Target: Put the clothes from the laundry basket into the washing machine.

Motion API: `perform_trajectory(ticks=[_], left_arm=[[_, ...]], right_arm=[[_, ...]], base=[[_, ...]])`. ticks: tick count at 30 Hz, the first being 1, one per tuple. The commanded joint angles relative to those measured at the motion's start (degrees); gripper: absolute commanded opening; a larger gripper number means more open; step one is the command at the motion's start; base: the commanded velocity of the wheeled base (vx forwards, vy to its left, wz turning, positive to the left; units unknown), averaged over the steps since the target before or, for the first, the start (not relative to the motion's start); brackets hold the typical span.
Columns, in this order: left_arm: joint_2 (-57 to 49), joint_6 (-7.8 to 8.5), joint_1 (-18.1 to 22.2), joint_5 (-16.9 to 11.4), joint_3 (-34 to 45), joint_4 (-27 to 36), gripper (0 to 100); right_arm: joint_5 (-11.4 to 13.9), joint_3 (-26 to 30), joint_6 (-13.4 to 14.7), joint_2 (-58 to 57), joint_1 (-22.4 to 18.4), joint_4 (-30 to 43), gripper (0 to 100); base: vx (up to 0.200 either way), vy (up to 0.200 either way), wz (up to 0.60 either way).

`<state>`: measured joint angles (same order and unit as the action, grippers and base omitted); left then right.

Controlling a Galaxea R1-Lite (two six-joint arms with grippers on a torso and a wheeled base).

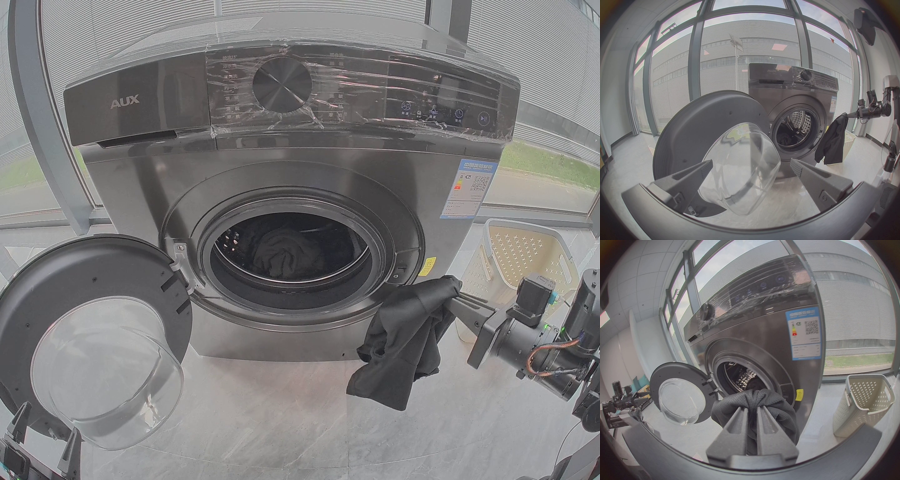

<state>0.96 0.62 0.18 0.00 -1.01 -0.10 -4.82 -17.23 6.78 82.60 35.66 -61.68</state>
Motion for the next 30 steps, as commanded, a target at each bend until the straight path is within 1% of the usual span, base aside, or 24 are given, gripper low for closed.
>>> perform_trajectory(ticks=[1,5,6,7,8,9,10,11,12,13,14,15,16,17,18,19,20,22,23,25,26,27,29,30], left_arm=[[-0.96,0.52,0.08,-0.35,0.84,-0.08,100],[-0.96,1.84,0.08,-0.53,0.84,-0.08,100],[-0.96,1.84,0.08,-0.53,0.84,-0.08,100],[-0.96,2.01,0.08,-0.62,0.84,-0.08,100],[-0.96,2.01,0.08,-0.62,0.84,-0.08,100],[-0.96,2.45,0.08,-1.41,0.75,-0.61,100],[-0.96,1.75,0.08,-2.37,-0.48,-1.4,100],[-0.96,1.75,0.08,-2.37,-0.48,-1.4,100],[0.79,1.66,0.61,-5.54,-5.84,-2.54,100],[3.26,1.75,0.61,-7.91,-8.83,-2.19,100],[4.57,2.37,0.61,-9.14,-9.45,-1.92,100],[5.1,2.54,0.61,-9.58,-9.54,-1.75,100],[8.79,3.16,0.52,-12.74,-9.8,-1.66,100],[12.4,4.04,0.52,-15.21,-9.8,-2.1,100],[15.47,4.56,0.61,-17.4,-9.8,-2.54,100],[15.91,4.56,0.52,-17.58,-9.8,-2.71,100],[20.13,4.65,0.43,-20.65,-10.06,-4.47,100],[25.4,4.65,0.26,-23.55,-10.77,-6.85,100],[28.83,4.74,0.17,-24.7,-11.12,-8.16,100],[35.42,4.92,-0.09,-26.1,-11.91,-11.68,100],[37.88,4.92,-0.8,-26.28,-12.0,-13.35,100],[40.26,4.83,-2.12,-26.28,-12.08,-15.11,100],[45.88,3.95,-6.6,-25.49,-12.61,-19.68,100],[47.11,3.86,-7.57,-25.22,-12.7,-20.64,100]], right_arm=[[0.42,0.61,0.25,2.83,3.1,-0.89,0],[0.24,0.26,0.69,6.08,3.81,-0.98,0],[0.24,0.26,0.69,6.08,3.81,-0.98,0],[0.07,-0.26,0.78,6.96,5.21,-1.16,0],[0.07,-0.26,0.78,6.96,5.21,-1.16,0],[-0.28,-1.06,1.31,7.22,6.18,-2.04,0],[-0.46,-1.67,1.66,7.57,6.53,-2.83,0],[-0.46,-1.67,1.66,7.57,6.53,-2.83,0],[-0.81,-2.9,2.27,8.63,7.5,-4.32,0],[-1.07,-3.52,2.71,8.98,7.67,-5.02,0],[-1.25,-3.87,3.15,9.15,7.67,-5.46,0],[-1.25,-3.96,3.24,9.24,7.67,-5.55,0],[-1.16,-4.66,4.21,9.95,7.85,-5.82,0],[-1.16,-5.1,4.82,10.82,8.11,-5.82,0],[-1.16,-5.45,5.26,11.53,8.64,-5.9,0],[-1.16,-5.54,5.26,11.62,8.73,-5.9,0],[-1.07,-6.51,5.79,12.49,8.9,-6.08,0],[-1.25,-7.56,6.05,13.55,8.82,-6.69,0],[-1.34,-8.44,6.05,14.43,8.82,-7.4,0],[-1.42,-9.85,6.05,16.54,8.82,-9.24,0],[-1.51,-10.28,6.05,17.5,8.82,-10.03,0],[-1.86,-10.55,6.05,18.38,8.9,-10.74,0],[-3.01,-11.87,5.97,20.23,8.99,-11.88,0],[-3.27,-12.22,5.88,20.67,8.99,-12.06,0]], base=[[0.0,0.0,0.0],[0.0,0.0,0.0],[0.0,0.0,0.0],[0.0,0.0,0.0],[0.0,0.0,0.0],[0.0,0.0,0.0],[0.0,0.0,0.0],[0.0,0.0,0.0],[0.0,0.0,0.0],[0.0,0.0,0.0],[0.0,0.0,0.0],[0.0,0.0,0.0],[0.0,0.0,0.0],[0.0,0.0,0.0],[0.0,0.0,0.0],[0.0,0.0,0.0],[0.0,0.0,0.0],[0.0,0.0,0.0],[0.0,0.0,0.0],[0.0,0.0,0.0],[0.0,0.0,0.0],[0.0,0.0,0.0],[0.0,0.0,0.0],[0.0,0.0,0.0]])
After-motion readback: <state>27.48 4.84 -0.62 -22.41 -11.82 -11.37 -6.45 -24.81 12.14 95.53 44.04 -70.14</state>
